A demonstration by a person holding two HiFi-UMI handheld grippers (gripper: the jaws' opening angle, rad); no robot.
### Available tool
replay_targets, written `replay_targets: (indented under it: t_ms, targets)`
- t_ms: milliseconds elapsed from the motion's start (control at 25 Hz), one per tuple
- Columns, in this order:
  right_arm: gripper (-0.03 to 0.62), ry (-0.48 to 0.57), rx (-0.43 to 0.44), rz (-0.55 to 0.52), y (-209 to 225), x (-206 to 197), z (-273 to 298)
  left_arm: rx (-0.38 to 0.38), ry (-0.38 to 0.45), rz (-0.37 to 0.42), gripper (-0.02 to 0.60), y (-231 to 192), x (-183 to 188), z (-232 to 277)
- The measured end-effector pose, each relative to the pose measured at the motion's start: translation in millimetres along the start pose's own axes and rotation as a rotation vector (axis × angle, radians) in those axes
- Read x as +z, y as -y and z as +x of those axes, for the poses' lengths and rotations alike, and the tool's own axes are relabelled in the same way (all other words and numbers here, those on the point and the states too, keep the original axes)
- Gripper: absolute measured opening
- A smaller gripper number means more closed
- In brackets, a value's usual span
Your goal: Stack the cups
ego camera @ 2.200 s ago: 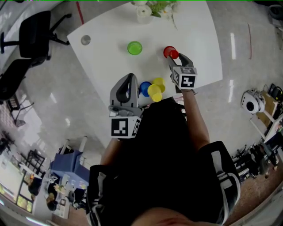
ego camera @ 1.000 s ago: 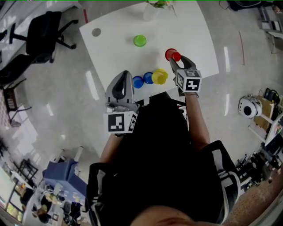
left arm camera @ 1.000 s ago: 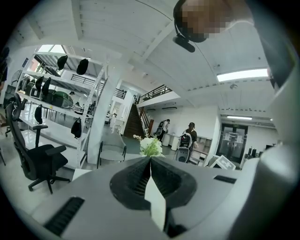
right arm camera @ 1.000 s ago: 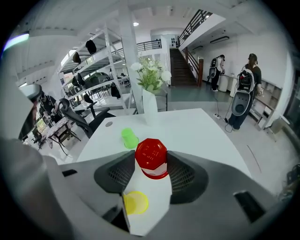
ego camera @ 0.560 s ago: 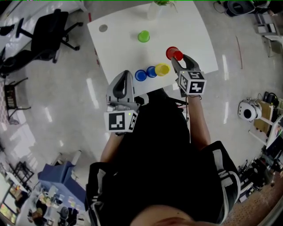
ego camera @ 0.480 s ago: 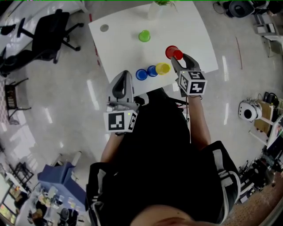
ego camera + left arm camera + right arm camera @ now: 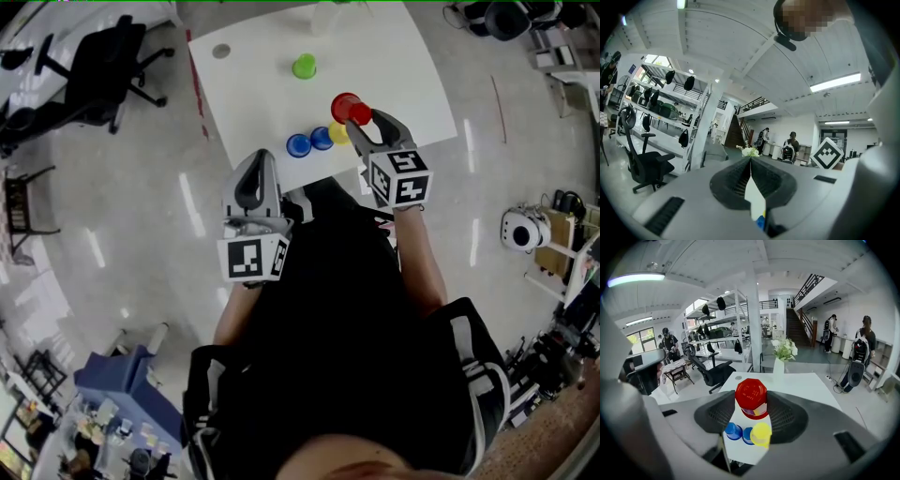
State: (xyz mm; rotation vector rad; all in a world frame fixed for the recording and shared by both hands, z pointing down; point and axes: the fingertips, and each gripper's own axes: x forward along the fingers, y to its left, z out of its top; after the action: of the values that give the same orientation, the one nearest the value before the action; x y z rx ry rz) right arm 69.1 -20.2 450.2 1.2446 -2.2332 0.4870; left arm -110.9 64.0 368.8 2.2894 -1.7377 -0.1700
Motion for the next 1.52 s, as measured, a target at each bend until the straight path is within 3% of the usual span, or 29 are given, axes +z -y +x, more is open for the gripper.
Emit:
replay_targets:
  t_ms: [240,760,1520]
  targets:
    - [0.229,-0.016,0.067,-0.029,-20,-6,-3,0.012,0.0,-0.02,0.021,12,-2,-2]
    - [0.228,-0.135,0.185,-0.101,-52,-42,19,0.052,-0.021,0.023,0.021,22,-5,3]
    - [0.229,-0.317,0.209,-0.152,-54,-109,68,0.071,-0.052,0.006,0.021,14,-13,17]
